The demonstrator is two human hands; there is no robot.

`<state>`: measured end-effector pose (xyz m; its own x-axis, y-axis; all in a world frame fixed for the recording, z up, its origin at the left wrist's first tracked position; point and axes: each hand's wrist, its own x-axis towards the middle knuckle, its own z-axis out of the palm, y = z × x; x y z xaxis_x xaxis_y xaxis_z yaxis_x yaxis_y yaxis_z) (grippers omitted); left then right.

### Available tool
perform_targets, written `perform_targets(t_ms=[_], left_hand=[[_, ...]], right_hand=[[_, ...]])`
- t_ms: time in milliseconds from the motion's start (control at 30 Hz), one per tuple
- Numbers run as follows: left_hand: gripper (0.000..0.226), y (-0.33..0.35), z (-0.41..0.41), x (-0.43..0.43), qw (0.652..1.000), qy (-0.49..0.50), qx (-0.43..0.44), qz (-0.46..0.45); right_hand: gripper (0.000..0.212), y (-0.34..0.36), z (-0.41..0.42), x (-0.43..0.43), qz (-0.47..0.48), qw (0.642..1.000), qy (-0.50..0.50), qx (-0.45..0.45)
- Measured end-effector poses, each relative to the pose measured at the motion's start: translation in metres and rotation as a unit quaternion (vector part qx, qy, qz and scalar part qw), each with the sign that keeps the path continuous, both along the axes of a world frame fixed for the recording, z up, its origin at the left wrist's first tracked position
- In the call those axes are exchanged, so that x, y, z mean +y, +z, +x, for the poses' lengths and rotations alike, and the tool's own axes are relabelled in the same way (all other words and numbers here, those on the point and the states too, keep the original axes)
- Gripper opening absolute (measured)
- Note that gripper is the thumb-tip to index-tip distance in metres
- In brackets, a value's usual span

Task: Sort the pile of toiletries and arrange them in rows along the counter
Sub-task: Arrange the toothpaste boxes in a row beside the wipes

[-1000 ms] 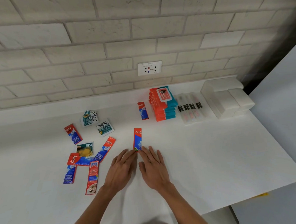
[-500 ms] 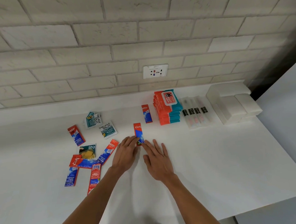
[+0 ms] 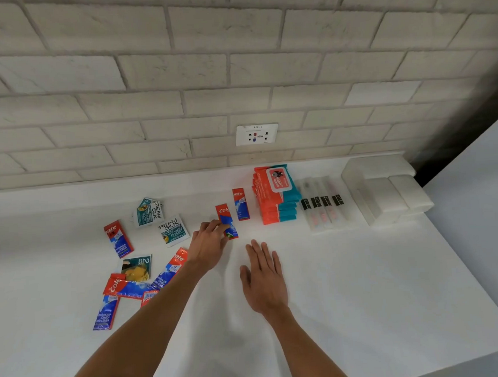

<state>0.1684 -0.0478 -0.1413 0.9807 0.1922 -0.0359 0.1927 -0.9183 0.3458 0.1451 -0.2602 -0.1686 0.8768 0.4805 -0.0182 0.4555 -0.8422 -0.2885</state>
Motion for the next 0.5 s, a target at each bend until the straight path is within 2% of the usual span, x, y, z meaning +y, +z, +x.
perform_targets(t_ms=[500], left_hand=[[0.031,0.008,0.052,0.014,1.000,0.026,0.014,0.004]], right_hand=[[0.064,0.003,0.000,0.001,-0.009,1.000,-0.007,-0.001]])
